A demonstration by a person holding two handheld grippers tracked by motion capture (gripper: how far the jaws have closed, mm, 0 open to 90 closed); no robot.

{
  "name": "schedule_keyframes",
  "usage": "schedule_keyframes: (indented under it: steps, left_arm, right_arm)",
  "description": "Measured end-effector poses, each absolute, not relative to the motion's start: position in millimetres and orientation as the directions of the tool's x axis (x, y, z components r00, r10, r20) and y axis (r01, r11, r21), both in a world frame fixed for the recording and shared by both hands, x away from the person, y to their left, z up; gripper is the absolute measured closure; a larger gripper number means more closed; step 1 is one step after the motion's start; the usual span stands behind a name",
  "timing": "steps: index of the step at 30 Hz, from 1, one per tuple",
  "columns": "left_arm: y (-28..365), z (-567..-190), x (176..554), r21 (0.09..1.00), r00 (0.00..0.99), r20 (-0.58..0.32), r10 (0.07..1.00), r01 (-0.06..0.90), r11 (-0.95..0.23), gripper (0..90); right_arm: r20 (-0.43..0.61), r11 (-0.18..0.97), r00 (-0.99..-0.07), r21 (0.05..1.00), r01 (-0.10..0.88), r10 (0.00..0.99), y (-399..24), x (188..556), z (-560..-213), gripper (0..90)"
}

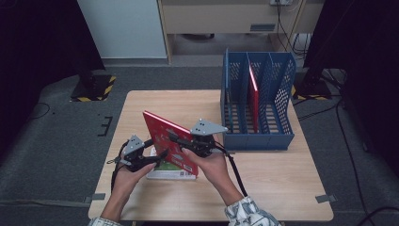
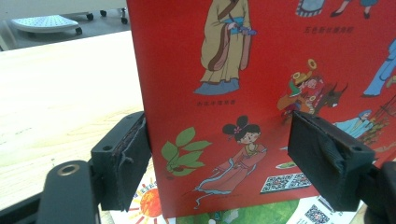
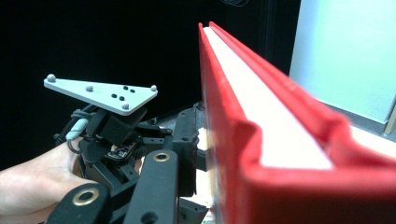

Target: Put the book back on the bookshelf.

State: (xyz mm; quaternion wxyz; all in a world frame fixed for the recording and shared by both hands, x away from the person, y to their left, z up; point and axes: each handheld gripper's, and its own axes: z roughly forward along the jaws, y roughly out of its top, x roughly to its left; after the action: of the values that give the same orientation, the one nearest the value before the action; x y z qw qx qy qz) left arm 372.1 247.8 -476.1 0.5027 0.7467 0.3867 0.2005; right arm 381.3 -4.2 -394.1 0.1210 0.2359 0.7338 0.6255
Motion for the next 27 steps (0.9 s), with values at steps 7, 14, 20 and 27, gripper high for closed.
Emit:
schedule_keyframes:
  steps: [7,14,20,27]
  left_arm:
    - [248.1,-476.0,371.7,0.905,0.622,-0.091,0.778,0.378,-0.196,20.7]
    - [248.3,-476.1,371.5,0.905,0.615,-0.08,0.785,0.375,-0.201,19.9]
    - [260.6,-478.7,374.6,0.895,0.57,-0.069,0.818,0.398,-0.202,17.3]
    - [277.7,-481.8,378.0,0.886,0.507,-0.066,0.859,0.426,-0.183,17.2]
  right_arm:
    - [0.125,0.094,-0.859,0.976,0.197,0.497,-3.4,382.3,-394.8,76.5]
    - [0.109,0.097,-0.852,0.978,0.184,0.512,-5.3,380.5,-394.3,78.9]
    - [0.118,0.093,-0.852,0.977,0.191,0.511,-10.2,380.1,-393.7,79.5]
    - [0.131,0.077,-0.844,0.977,0.2,0.52,-19.9,379.3,-393.0,79.6]
